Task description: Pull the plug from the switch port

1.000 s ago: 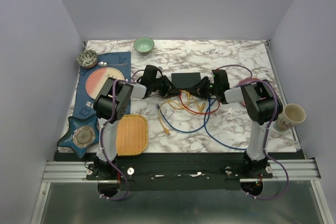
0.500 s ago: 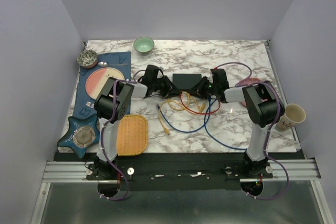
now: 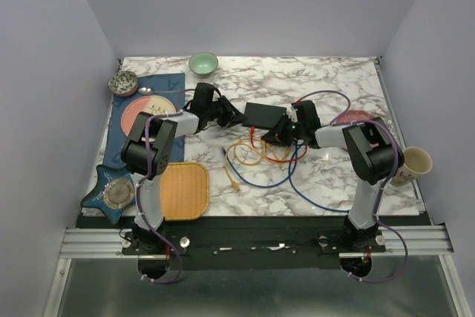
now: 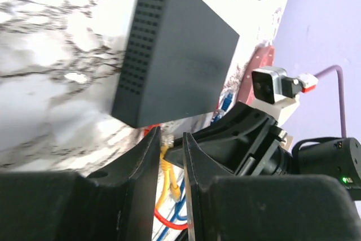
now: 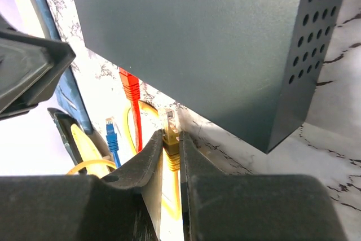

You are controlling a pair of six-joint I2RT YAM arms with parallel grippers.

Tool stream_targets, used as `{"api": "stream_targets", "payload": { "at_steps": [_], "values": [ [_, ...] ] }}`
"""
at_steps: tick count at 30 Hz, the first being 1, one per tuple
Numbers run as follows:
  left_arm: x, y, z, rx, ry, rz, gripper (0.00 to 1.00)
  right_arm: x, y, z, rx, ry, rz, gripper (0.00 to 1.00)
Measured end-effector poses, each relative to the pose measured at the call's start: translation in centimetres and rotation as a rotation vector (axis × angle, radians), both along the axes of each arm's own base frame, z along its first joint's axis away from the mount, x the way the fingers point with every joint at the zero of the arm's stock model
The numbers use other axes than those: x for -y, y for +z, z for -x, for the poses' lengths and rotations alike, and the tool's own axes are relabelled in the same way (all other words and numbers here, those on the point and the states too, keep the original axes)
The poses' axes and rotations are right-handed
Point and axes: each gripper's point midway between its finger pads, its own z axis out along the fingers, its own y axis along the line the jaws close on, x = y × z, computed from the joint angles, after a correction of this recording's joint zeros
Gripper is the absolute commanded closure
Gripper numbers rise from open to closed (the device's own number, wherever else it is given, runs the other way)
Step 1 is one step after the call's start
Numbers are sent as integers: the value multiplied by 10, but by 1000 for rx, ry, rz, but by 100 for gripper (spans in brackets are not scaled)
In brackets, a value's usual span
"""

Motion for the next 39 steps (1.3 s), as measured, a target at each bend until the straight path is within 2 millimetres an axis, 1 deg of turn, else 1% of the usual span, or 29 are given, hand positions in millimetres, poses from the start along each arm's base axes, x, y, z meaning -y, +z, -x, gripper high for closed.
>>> {"api": "stream_targets", "payload": {
  "at_steps": [4,6,10,14,16,17,19,20,23,25,28,29,30,31,32,34,35,37,39],
  "values": [
    [11,4,4,17,-24,2,71,1,0,1,2,6,6,100],
    [15,4,7,19,-33,2,71,6,1,5,4,10,38,100],
    [13,4,6,18,-30,1,70,28,2,18,14,8,174,100],
    [3,-2,3,7,-5,-5,70,56,5,36,25,5,324,99],
    [-2,-6,4,-4,5,-10,70,67,7,42,37,8,378,90],
    [-5,-8,3,-9,11,-12,70,73,7,45,41,8,404,76],
    [-10,-12,4,-19,22,-17,70,83,9,52,49,2,449,63],
    [-12,-13,5,-22,26,-19,70,88,10,55,52,-3,470,53],
    [-17,-10,6,-21,37,-20,69,98,22,57,81,-25,504,43],
    [-18,-4,6,-9,43,-16,69,98,35,52,117,-44,498,43],
    [-19,6,3,19,46,-6,69,91,55,36,167,-63,468,43],
    [-19,8,2,24,46,-4,69,87,62,29,182,-69,453,48],
    [-19,10,1,31,47,-2,69,82,69,21,196,-75,437,53],
    [-19,10,1,33,47,-1,69,77,76,11,212,-81,419,61],
    [-18,10,2,32,46,-1,69,72,81,1,221,-87,407,76],
    [-18,7,3,29,45,-2,69,60,89,-22,233,-100,370,87],
    [-17,6,5,27,42,-3,69,54,90,-33,235,-98,358,94],
    [-14,5,8,29,33,-1,69,43,89,-50,228,-97,332,99],
    [-8,3,12,33,19,1,69,34,81,-63,212,-88,317,99]
  ]
}}
